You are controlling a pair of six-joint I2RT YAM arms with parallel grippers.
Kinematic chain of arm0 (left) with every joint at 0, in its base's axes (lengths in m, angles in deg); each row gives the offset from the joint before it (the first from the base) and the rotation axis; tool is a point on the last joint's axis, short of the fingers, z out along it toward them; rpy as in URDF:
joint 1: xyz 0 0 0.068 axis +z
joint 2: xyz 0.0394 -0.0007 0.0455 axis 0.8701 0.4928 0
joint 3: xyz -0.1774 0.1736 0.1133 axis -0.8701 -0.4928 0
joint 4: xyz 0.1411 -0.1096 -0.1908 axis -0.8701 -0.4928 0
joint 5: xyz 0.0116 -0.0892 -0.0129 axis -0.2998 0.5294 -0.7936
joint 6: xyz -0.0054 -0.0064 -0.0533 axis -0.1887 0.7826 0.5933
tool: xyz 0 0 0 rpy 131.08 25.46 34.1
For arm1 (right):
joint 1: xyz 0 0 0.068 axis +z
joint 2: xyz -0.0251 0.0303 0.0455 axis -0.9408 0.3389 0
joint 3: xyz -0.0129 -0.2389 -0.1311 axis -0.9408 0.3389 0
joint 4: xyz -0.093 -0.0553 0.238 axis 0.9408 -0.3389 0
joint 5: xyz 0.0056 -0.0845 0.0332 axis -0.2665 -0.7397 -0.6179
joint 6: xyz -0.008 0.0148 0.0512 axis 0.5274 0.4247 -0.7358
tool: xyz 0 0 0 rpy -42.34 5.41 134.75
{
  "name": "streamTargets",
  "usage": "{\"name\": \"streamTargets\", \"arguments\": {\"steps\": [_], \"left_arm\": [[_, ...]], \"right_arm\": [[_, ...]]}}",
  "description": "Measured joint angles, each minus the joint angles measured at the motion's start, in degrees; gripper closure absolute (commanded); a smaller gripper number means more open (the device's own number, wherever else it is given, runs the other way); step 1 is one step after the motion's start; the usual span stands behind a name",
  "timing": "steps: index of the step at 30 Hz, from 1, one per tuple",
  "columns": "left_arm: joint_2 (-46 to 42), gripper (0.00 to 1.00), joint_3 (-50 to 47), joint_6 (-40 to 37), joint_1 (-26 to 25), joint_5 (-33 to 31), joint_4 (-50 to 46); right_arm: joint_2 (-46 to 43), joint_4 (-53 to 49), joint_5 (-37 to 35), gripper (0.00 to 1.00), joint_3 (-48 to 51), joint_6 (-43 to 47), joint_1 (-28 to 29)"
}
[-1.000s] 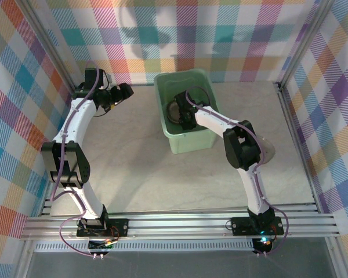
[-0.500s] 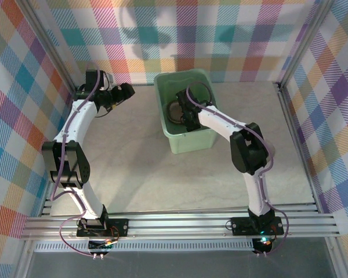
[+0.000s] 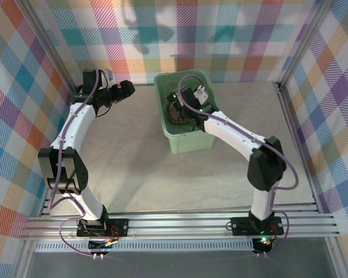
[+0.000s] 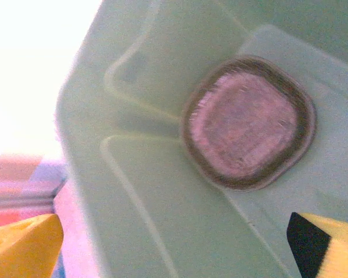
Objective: Place the plates into the plastic bin on the countertop
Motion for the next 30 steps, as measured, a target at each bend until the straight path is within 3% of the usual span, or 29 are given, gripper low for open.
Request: {"name": "streamTargets", "arguments": {"steps": [5,8,12,21,25,30], "left_arm": [[0.0,0.08,0.2,-0.2,-3.2,0.5,0.6],[0.0,0.08,0.5,-0.2,-6.3,0.5,0.8],[0.0,0.08,0.9,-0.2,-9.4,-0.5,0.8],[0.0,0.08,1.4,-0.2,-10.7,-4.6,0.8],[-0.1,0.08,1.4,-0.2,-10.7,-6.1,0.8],[-0.2,0.08,1.3,-0.2,-10.7,-6.7,0.8]], "right_arm": [[-11.1,-1.6,-0.6,0.07,4.3,9.2,-0.3],[-15.4,-5.6,0.7,0.08,4.7,13.1,-3.4],[-21.0,-10.7,7.0,0.16,9.8,15.4,-12.6],[-34.6,-18.7,17.0,0.16,27.2,21.7,-32.8],[-34.4,-19.7,22.4,0.17,32.3,24.7,-42.3],[-29.7,-21.0,28.1,0.18,34.7,29.7,-49.3]]}}
